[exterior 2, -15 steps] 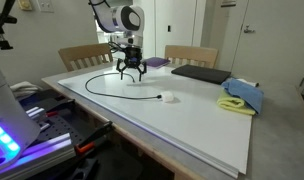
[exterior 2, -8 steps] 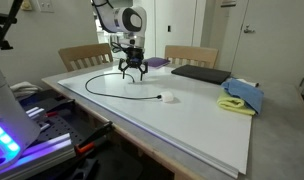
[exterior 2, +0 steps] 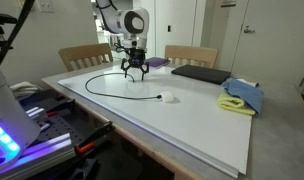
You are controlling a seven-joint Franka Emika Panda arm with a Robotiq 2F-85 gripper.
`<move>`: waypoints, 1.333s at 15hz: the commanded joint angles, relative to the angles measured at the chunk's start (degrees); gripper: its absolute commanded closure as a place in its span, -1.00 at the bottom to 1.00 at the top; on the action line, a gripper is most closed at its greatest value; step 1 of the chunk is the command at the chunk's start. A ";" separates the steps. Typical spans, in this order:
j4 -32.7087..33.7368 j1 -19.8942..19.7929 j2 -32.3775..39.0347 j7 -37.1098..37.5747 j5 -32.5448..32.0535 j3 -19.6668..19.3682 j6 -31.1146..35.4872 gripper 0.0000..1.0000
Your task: Unwind the charging cable
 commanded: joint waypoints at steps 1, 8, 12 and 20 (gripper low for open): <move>0.15 -0.07 0.05 0.04 -0.06 0.06 -0.15 -1.00; -2.95 5.21 -1.09 11.56 -9.56 -4.32 8.95 -1.00; -5.36 4.39 -1.01 11.93 -6.49 -4.55 14.24 -1.00; -6.94 4.08 -0.90 11.84 -5.82 -3.52 17.17 -1.00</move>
